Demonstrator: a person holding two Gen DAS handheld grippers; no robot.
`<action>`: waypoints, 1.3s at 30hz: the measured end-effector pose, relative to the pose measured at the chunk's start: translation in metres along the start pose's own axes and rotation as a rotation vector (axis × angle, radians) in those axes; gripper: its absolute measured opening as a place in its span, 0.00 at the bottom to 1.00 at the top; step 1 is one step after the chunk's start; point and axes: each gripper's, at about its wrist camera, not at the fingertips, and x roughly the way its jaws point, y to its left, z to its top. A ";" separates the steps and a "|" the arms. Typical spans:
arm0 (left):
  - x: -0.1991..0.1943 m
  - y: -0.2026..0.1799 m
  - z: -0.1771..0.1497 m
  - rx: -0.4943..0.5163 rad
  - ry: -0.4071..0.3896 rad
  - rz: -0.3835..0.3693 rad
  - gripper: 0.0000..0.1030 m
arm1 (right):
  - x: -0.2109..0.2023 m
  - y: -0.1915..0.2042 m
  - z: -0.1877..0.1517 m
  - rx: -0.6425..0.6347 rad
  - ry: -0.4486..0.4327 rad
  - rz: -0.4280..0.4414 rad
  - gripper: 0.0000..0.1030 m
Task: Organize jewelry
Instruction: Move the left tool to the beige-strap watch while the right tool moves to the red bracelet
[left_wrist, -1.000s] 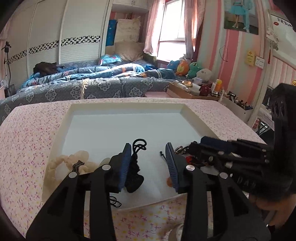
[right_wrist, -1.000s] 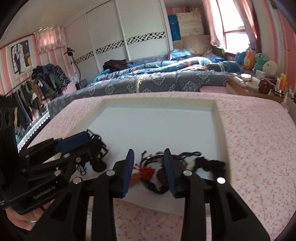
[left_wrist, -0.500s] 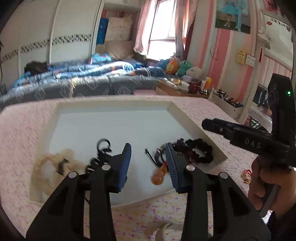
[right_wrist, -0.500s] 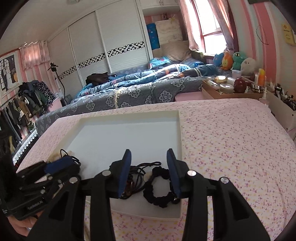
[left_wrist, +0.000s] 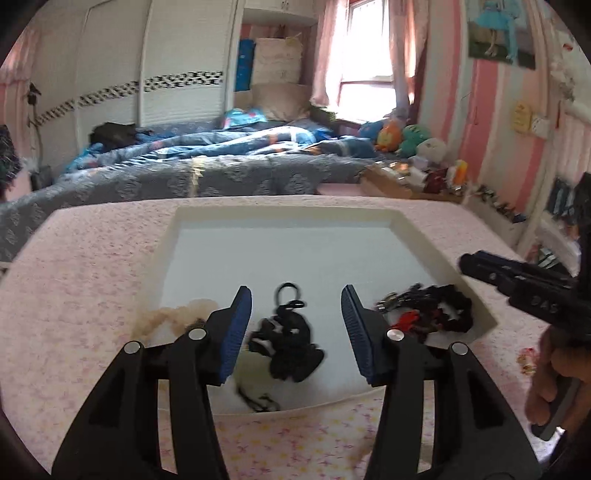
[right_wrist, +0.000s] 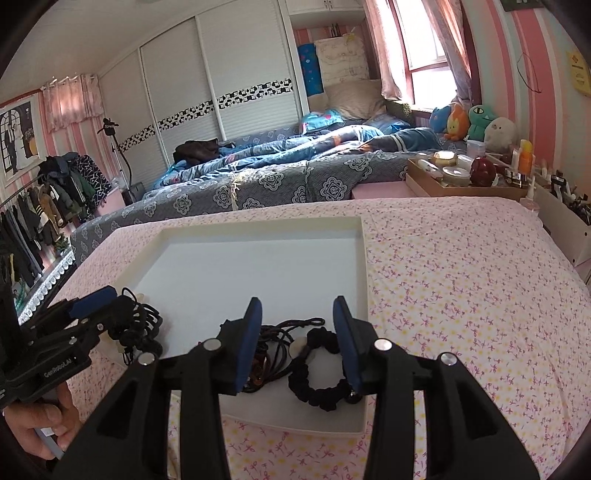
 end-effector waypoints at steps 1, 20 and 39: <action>0.000 0.000 0.001 0.000 0.006 0.016 0.49 | 0.000 0.000 0.000 -0.002 0.003 -0.001 0.41; -0.009 -0.035 -0.026 0.336 0.412 -0.108 0.61 | -0.011 -0.076 -0.028 -0.155 0.445 -0.099 0.61; -0.026 -0.048 -0.057 0.242 0.435 0.070 0.08 | -0.051 -0.065 -0.074 -0.175 0.547 -0.178 0.44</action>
